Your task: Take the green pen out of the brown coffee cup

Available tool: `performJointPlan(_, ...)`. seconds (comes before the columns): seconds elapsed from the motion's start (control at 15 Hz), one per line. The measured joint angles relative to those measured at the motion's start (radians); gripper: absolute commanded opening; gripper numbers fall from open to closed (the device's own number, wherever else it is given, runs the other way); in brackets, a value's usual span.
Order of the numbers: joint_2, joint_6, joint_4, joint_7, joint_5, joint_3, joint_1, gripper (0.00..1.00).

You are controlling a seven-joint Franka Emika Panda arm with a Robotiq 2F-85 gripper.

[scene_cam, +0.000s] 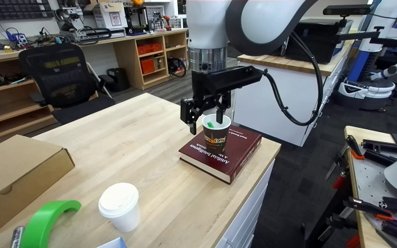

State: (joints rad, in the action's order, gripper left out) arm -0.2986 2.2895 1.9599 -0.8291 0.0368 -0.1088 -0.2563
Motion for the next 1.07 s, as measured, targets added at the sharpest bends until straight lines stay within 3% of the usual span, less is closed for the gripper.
performJointPlan(0.07,0.001,0.001,0.000,0.000,0.000,0.000,0.000,0.99)
performJointPlan(0.13,0.002,0.001,0.000,0.000,0.000,0.000,0.000,0.74)
performJointPlan(0.27,0.005,0.001,0.000,0.000,-0.001,0.000,0.000,0.72)
performJointPlan(0.93,0.010,0.000,0.005,0.003,-0.053,0.000,0.000,0.05)
performJointPlan(1.07,0.014,0.000,0.010,0.003,-0.058,0.000,0.000,0.01)
